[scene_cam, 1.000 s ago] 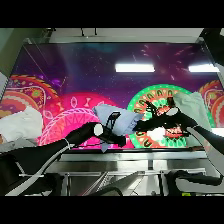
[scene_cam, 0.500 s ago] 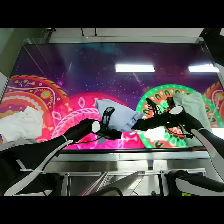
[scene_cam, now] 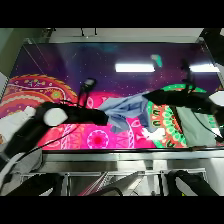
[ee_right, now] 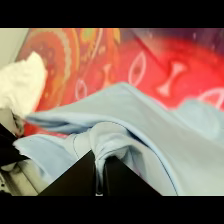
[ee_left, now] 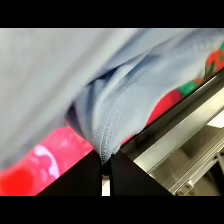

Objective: Fold the shirts.

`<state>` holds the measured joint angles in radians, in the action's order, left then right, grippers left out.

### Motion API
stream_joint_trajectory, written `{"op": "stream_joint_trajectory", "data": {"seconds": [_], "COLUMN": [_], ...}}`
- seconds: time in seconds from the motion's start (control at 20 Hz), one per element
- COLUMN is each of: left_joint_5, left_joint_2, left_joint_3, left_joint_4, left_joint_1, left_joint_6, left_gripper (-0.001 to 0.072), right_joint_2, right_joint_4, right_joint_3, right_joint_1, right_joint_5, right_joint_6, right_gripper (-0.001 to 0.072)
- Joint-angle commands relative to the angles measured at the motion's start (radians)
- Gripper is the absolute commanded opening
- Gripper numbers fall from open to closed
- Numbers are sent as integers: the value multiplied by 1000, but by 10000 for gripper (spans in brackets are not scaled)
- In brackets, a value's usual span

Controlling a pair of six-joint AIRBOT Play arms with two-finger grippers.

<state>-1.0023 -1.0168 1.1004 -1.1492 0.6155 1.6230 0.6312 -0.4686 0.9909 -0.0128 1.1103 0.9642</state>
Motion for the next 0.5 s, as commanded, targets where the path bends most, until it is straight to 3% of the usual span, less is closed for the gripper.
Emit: {"op": "stream_joint_trajectory", "data": {"seconds": [0.0, 0.25, 0.45], "left_joint_5": [-119, -274, -307], "left_joint_2": [171, 257, 204], "left_joint_3": [138, 145, 48], "left_joint_4": [-10, -11, -2], "left_joint_1": [-80, -203, -398], "left_joint_6": [-22, -72, -177], "left_gripper": [12, 12, 12], "right_joint_2": [-90, -138, -32], "right_joint_4": [22, 0, -84], "right_joint_3": [119, 132, 131], "right_joint_1": [-14, -14, -14], "right_joint_5": [-6, -97, -134], "right_joint_6": [1, 0, 1], "right_gripper": [21, 22, 22]}}
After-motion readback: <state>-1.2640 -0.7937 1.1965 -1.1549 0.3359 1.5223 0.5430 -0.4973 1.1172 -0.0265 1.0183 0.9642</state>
